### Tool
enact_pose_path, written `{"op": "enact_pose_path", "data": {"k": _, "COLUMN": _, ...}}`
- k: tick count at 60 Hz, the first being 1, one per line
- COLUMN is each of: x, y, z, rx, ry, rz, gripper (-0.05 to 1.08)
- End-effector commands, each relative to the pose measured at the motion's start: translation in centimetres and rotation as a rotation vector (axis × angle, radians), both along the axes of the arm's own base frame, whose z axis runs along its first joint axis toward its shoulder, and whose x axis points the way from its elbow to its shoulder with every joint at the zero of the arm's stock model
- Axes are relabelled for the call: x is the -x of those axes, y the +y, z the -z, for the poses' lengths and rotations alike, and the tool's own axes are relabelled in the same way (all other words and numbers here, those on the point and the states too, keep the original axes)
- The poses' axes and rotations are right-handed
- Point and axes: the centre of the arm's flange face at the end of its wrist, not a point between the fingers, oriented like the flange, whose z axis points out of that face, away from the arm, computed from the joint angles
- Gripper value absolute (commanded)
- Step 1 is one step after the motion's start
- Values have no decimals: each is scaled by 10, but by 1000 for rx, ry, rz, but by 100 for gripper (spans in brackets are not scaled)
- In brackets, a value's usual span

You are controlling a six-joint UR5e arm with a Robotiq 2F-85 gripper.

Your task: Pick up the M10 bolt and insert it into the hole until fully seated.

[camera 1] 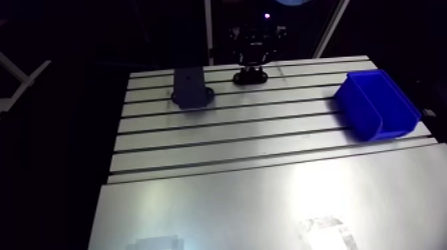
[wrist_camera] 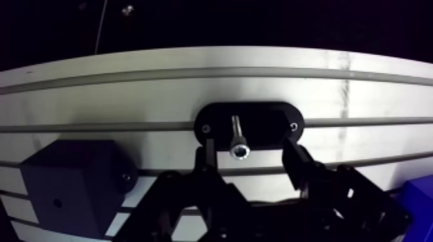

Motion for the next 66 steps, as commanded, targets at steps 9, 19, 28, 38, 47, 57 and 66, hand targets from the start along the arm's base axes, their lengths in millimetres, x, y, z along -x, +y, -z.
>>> {"op": "enact_pose_path", "data": {"k": 9, "x": -2, "y": -1, "z": 9, "rx": 2, "ry": -13, "rz": -11, "gripper": 45}}
{"op": "enact_pose_path", "data": {"k": 19, "x": -2, "y": 0, "z": 9, "rx": 2, "ry": -13, "rz": -13, "gripper": 45}}
{"op": "enact_pose_path", "data": {"k": 28, "x": -2, "y": -1, "z": 8, "rx": 3, "ry": -11, "rz": -14, "gripper": 45}}
{"op": "enact_pose_path", "data": {"k": 38, "x": -2, "y": -2, "z": 7, "rx": 4, "ry": -10, "rz": -15, "gripper": 46}}
{"op": "enact_pose_path", "data": {"k": 47, "x": -3, "y": -6, "z": 7, "rx": 5, "ry": -11, "rz": -21, "gripper": 47}}
{"op": "enact_pose_path", "data": {"k": 57, "x": -3, "y": -10, "z": 7, "rx": 4, "ry": -11, "rz": -27, "gripper": 48}}
{"op": "enact_pose_path", "data": {"k": 66, "x": -3, "y": -10, "z": 8, "rx": 3, "ry": -13, "rz": -27, "gripper": 49}}
